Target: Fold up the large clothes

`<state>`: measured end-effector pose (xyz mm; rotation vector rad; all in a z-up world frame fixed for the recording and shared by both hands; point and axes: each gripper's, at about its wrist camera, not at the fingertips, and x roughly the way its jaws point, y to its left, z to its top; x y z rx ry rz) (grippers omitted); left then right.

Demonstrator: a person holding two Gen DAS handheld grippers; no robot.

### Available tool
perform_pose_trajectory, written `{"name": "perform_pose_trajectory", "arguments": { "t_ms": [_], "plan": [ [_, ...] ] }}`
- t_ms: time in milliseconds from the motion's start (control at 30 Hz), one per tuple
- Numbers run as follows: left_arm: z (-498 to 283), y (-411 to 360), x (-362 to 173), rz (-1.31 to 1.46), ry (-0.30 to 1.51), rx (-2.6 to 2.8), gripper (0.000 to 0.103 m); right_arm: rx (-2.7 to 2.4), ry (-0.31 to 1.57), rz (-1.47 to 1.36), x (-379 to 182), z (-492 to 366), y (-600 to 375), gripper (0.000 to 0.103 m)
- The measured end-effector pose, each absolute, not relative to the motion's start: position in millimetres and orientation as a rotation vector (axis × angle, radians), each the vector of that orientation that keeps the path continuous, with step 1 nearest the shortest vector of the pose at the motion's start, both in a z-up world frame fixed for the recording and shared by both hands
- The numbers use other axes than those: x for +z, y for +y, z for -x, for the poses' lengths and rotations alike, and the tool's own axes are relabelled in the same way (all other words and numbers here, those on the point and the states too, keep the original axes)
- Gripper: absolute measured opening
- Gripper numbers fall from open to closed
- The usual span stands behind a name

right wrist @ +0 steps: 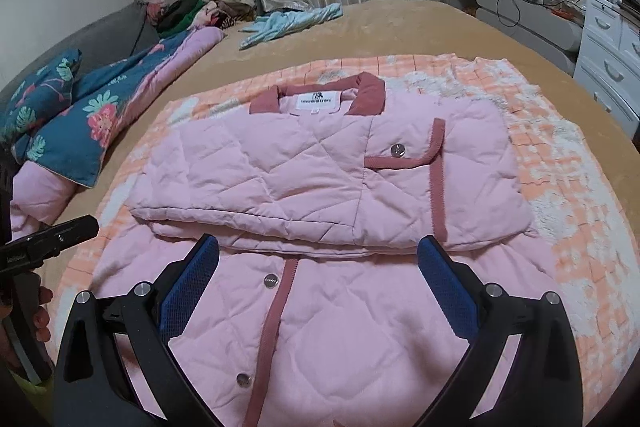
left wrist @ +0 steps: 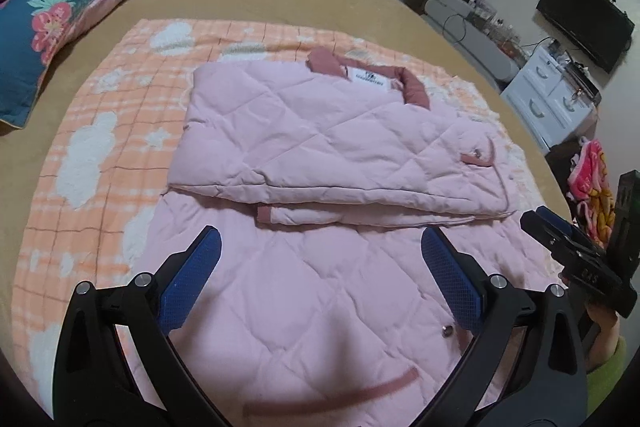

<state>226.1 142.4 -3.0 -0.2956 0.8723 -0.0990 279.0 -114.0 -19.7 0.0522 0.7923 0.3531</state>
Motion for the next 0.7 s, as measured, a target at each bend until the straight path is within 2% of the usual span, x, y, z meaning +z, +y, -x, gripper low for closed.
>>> {"name": "perform_pose_trajectory", "arguments": {
  "t_ms": [700],
  "plan": [
    [-160, 138, 55, 0.3, 0.756, -0.086, 0.094, 0.369, 0.667, -0.057, 50, -208, -141, 0.099]
  ]
}}
